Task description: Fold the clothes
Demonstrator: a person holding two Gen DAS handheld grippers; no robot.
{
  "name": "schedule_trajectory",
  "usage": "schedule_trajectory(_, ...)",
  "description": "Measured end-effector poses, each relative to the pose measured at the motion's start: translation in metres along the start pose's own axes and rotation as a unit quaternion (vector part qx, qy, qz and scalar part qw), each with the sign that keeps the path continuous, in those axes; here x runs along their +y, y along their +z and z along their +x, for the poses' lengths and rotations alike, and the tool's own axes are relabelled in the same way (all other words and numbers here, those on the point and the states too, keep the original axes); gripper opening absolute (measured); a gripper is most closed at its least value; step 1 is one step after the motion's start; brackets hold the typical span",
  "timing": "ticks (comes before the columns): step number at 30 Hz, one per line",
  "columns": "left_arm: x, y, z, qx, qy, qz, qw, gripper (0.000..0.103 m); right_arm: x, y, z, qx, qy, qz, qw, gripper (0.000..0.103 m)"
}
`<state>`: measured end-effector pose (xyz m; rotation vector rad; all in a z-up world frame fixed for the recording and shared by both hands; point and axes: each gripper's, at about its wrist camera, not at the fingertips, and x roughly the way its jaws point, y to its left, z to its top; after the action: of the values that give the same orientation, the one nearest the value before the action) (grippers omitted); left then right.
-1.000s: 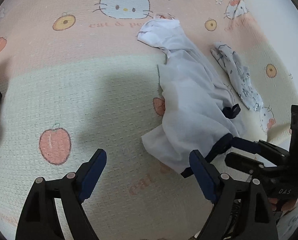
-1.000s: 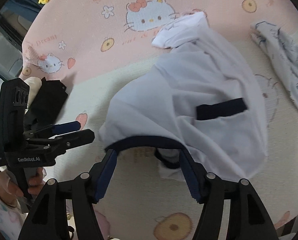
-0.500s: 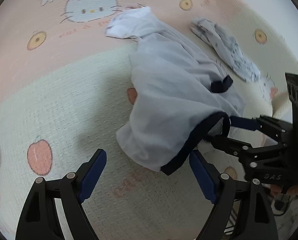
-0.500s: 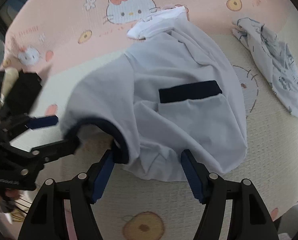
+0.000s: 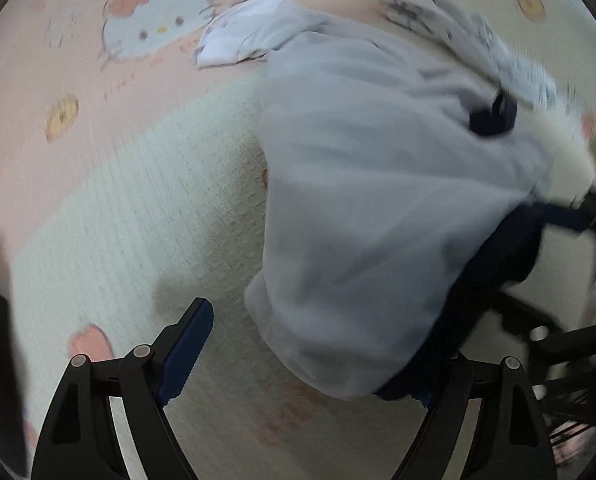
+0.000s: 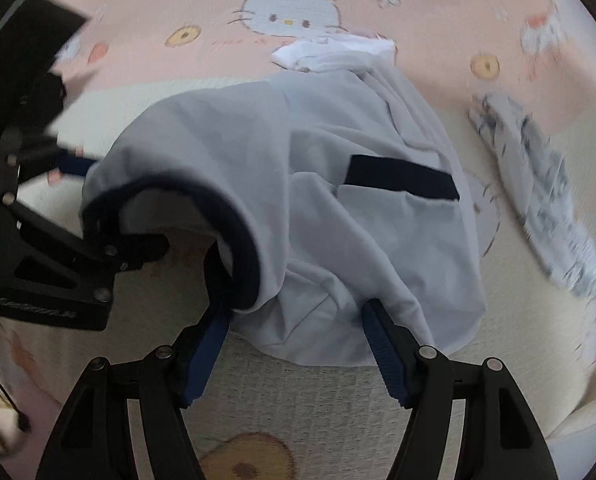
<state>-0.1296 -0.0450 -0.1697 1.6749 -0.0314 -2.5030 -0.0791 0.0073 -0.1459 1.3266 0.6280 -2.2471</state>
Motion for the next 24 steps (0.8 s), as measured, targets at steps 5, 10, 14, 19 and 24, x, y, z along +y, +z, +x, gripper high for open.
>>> schedule_trajectory(5, 0.013, 0.001, -0.009, -0.046, 0.084, -0.020, 0.9952, 0.085, 0.013, -0.017, -0.006, -0.038, -0.059, -0.049, 0.996, 0.069)
schedule_trajectory(10, 0.012, 0.008, -0.008, -0.049, 0.045, -0.010, 0.9978, 0.085, 0.010, -0.027, -0.004, -0.054, -0.068, -0.048, 0.995, 0.069)
schedule_trajectory(14, 0.001, 0.018, 0.000, -0.038, -0.006, -0.026, 0.9989, 0.085, 0.008, -0.029, -0.006, -0.063, -0.056, -0.037, 0.996, 0.069)
schedule_trajectory(19, -0.001, 0.024, 0.006, -0.036, 0.014, -0.024, 0.9990, 0.085, 0.022, -0.032, -0.006, -0.082, -0.084, -0.085, 0.990, 0.069)
schedule_trajectory(24, 0.003, 0.033, 0.014, -0.017, 0.034, -0.005, 0.9993, 0.085, 0.042, -0.034, 0.003, -0.104, -0.136, -0.148, 0.974, 0.072)
